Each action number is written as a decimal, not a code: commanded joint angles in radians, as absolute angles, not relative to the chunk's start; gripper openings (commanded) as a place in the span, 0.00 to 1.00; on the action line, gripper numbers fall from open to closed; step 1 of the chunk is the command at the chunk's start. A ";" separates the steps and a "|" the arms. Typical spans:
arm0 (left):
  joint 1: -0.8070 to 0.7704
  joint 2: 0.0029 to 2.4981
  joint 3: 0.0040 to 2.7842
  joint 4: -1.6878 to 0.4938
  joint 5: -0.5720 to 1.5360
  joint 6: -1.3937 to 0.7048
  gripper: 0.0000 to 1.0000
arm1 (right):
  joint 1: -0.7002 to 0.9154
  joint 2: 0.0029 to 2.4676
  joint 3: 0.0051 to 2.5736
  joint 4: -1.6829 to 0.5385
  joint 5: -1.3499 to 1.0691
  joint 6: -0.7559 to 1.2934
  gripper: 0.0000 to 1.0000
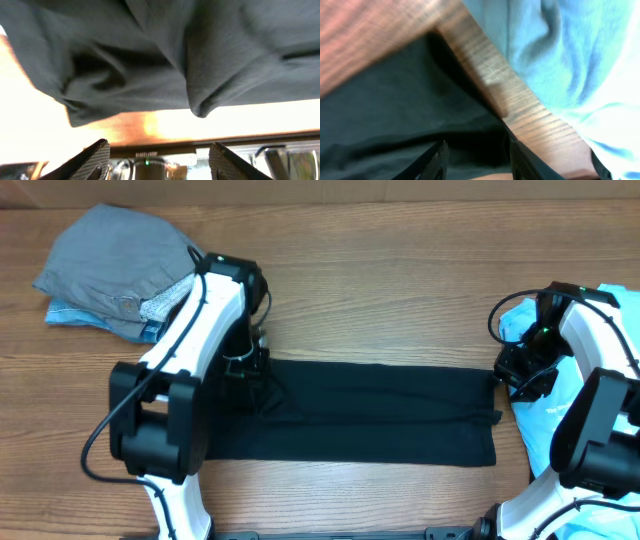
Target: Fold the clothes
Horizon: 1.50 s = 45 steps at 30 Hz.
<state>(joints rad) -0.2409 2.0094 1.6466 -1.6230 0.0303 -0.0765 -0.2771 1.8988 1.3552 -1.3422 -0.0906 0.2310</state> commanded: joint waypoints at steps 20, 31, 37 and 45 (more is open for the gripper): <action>-0.381 1.893 1.433 -1.280 -0.067 -0.066 0.64 | -0.283 1.638 1.406 -1.267 -0.317 0.200 0.49; -0.382 1.893 1.353 -1.147 -0.092 -0.114 0.47 | -0.283 1.638 1.406 -1.268 -0.317 0.200 0.49; -0.377 1.893 1.359 -1.256 -0.124 -0.180 0.04 | -0.283 1.638 1.406 -1.269 -0.317 0.192 0.49; -0.331 1.842 1.399 -1.520 -0.193 -0.488 0.04 | -0.283 1.638 1.406 -1.269 -0.316 0.184 0.49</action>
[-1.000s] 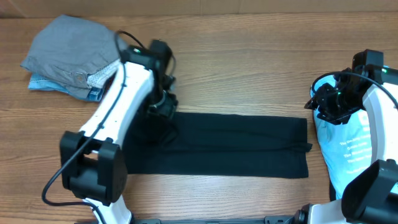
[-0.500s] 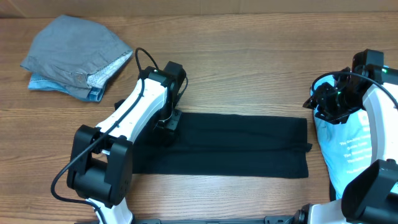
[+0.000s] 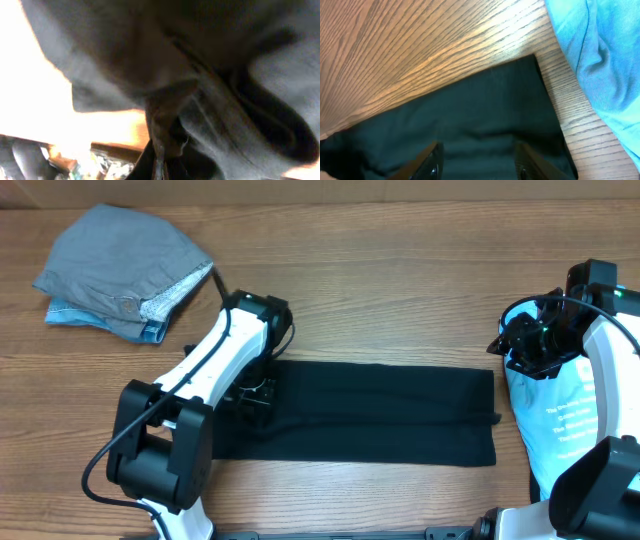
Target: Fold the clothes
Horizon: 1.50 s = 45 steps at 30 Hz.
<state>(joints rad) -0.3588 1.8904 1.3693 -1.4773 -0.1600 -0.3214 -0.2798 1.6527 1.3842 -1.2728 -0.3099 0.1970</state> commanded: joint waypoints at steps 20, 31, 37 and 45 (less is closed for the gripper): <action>-0.352 1.831 1.390 -1.284 0.103 -0.282 0.70 | -0.283 1.638 1.406 -1.253 -0.316 0.181 0.50; -0.433 1.837 1.231 -1.255 -0.074 -0.362 0.58 | -0.283 1.638 1.406 -1.262 -0.316 0.181 0.50; -0.432 1.836 1.195 -1.254 -0.078 -0.406 0.10 | -0.283 1.638 1.406 -1.261 -0.316 0.182 0.50; -0.432 1.830 1.342 -1.398 -0.107 -0.439 0.04 | -0.283 1.638 1.406 -1.266 -0.316 0.181 0.50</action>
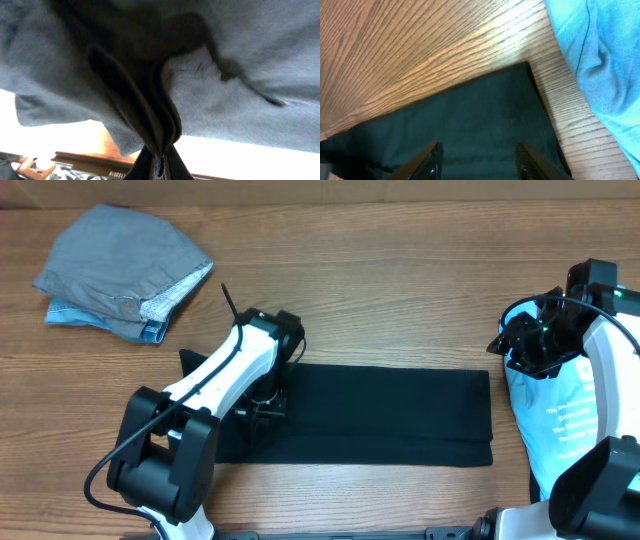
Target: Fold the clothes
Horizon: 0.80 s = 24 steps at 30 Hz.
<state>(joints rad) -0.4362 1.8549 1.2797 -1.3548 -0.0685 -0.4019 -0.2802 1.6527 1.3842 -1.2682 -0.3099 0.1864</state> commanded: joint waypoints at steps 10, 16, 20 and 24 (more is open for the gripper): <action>-0.430 1.783 1.353 -1.596 -0.289 -0.629 0.04 | -0.283 1.638 1.406 -1.264 -0.316 0.181 0.50; -0.421 1.778 1.349 -1.598 -0.266 -0.637 0.05 | -0.283 1.638 1.406 -1.264 -0.315 0.181 0.51; -0.421 1.778 1.332 -1.621 -0.235 -0.636 0.08 | -0.283 1.638 1.406 -1.264 -0.315 0.181 0.54; -0.421 1.778 1.308 -1.638 -0.225 -0.636 0.16 | -0.283 1.638 1.406 -1.264 -0.316 0.181 0.55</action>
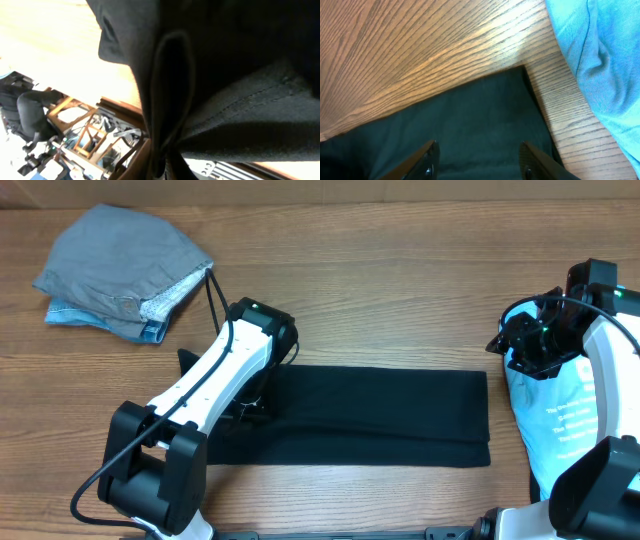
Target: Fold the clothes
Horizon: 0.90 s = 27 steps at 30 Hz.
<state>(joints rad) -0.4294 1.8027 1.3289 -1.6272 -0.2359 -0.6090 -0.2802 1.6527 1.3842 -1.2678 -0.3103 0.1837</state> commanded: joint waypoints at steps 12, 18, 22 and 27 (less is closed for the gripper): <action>-0.418 1.774 1.381 -1.523 -0.189 -0.541 0.50 | -0.283 1.638 1.406 -1.252 -0.316 0.182 0.56; -0.410 1.785 1.352 -1.248 -0.166 -0.385 0.04 | -0.283 1.638 1.406 -1.254 -0.316 0.182 0.55; -0.370 1.823 1.299 -1.204 -0.165 -0.364 0.04 | -0.283 1.638 1.406 -1.262 -0.316 0.182 0.56; -0.259 1.831 1.281 -1.305 -0.159 -0.501 0.04 | -0.283 1.638 1.406 -1.262 -0.316 0.182 0.56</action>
